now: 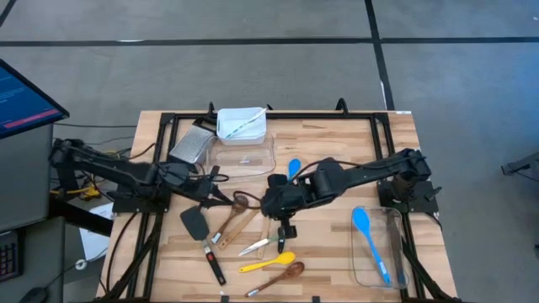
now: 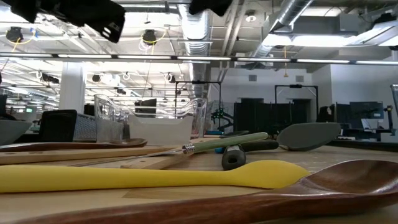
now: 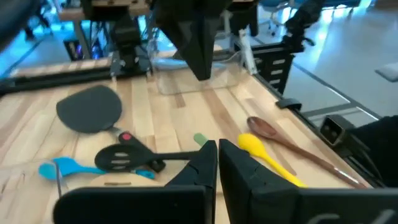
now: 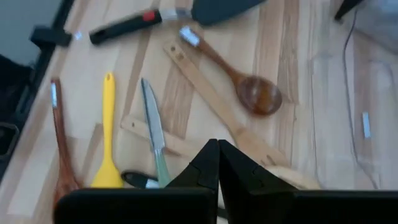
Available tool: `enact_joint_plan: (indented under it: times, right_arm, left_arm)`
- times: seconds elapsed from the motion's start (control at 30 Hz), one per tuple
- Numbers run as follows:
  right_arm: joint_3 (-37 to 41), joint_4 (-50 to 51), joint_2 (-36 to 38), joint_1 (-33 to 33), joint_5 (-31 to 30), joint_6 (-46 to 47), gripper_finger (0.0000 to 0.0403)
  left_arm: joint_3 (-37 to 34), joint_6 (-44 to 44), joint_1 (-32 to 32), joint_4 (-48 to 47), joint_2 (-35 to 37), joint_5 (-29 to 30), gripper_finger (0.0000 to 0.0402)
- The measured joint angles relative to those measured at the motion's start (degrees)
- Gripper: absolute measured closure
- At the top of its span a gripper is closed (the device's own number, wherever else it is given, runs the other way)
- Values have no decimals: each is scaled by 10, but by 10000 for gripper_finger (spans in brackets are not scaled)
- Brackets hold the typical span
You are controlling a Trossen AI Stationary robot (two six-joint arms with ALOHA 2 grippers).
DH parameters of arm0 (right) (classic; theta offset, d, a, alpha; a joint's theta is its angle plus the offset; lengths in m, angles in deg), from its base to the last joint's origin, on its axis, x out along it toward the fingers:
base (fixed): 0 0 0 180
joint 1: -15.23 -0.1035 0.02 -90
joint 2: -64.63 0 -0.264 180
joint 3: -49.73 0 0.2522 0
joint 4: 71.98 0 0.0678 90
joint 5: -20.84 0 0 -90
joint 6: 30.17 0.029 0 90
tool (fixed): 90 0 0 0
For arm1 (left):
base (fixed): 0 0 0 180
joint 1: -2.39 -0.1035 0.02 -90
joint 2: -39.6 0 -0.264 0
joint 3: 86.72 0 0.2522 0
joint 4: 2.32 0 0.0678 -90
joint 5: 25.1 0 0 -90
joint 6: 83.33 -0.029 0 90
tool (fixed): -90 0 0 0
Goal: Pick & Place Kitchen Items
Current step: Put the gray table knife into the white bin
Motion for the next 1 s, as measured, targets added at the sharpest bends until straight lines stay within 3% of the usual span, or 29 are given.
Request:
enact_joint_plan:
  times: [0.2, 0.43, 0.6, 1.0]
  right_arm:
    - [-8, -1, -27, 9, 4, 0, 403]
    - [-7, 12, -53, 14, 52, 0, 403]
    - [-7, 14, -89, 14, 91, -19, 403]
    - [-7, 32, -123, 7, 94, -21, 403]
  left_arm:
    - [-70, -10, 17, 6, 83, 0, 399]
    - [-139, 9, 17, 30, 165, 6, 399]
    - [-150, 1, 17, 30, 185, 7, 399]
    - [-150, 20, 17, 39, 189, 7, 399]
